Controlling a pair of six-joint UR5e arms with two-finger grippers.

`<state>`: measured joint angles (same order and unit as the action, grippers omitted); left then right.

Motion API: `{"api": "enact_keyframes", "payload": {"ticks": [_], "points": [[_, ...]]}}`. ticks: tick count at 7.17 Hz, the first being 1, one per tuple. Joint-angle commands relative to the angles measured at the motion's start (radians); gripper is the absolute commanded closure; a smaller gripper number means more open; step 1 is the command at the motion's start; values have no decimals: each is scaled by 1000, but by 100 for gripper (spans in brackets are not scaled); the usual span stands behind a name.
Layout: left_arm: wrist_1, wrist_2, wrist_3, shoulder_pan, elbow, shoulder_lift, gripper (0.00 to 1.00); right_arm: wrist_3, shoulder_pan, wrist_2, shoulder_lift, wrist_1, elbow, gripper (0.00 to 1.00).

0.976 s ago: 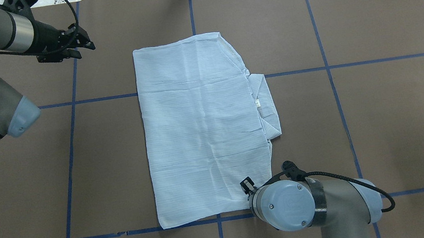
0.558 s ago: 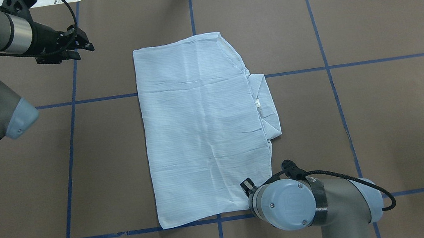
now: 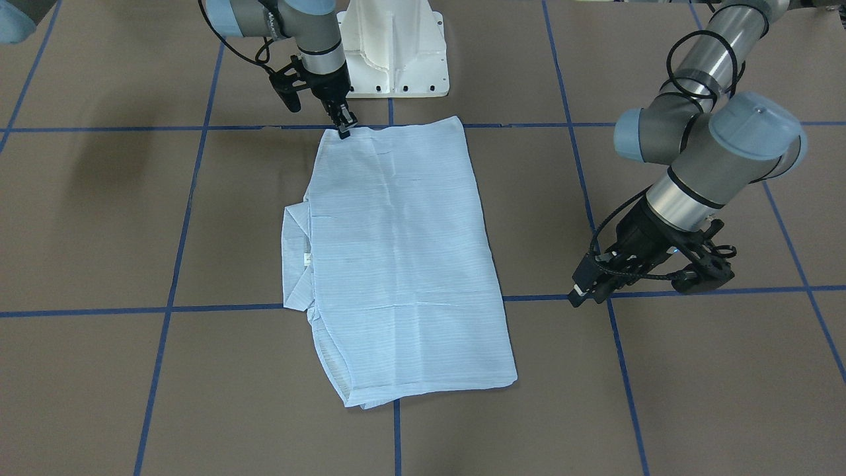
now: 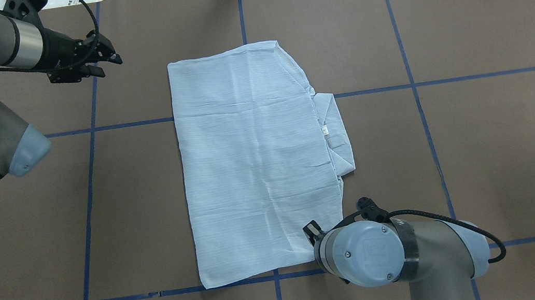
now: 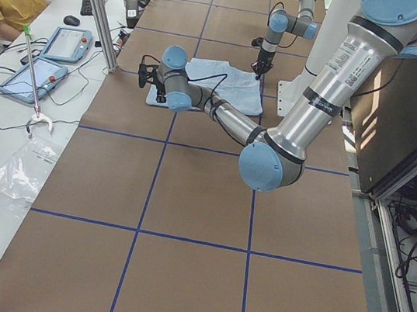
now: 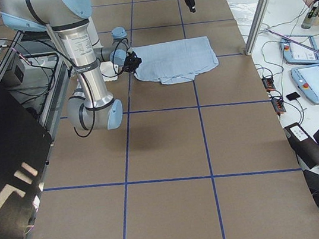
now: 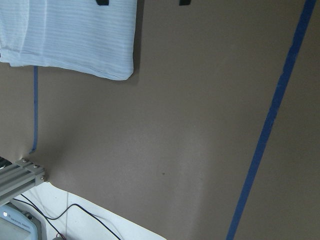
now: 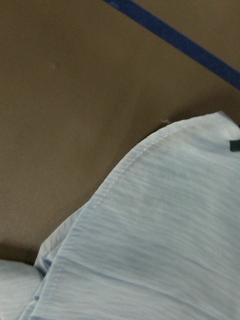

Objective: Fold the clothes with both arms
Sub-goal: 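Lower the left gripper to the bundle's near end and grasp it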

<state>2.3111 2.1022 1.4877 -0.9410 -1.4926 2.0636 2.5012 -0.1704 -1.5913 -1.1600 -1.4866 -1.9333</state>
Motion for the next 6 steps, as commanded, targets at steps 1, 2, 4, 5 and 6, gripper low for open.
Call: {"api": "enact_keyframes", "payload": {"ticks": [1, 2, 4, 5, 6], "points": [[-4, -84, 301, 161, -190, -89, 43, 1, -3, -4, -6, -6, -29, 100], [-62, -172, 391, 268, -315, -162, 43, 2, -3, 0, -12, -14, -30, 100], [-243, -417, 629, 532, -466, -203, 40, -1, 5, -1, -13, -27, -27, 100], [-298, -486, 737, 621, -488, -203, 40, -1, 5, -1, -15, -27, -27, 100], [-337, -537, 803, 698, -492, -204, 40, -1, 6, -3, -12, -27, -27, 100]]}}
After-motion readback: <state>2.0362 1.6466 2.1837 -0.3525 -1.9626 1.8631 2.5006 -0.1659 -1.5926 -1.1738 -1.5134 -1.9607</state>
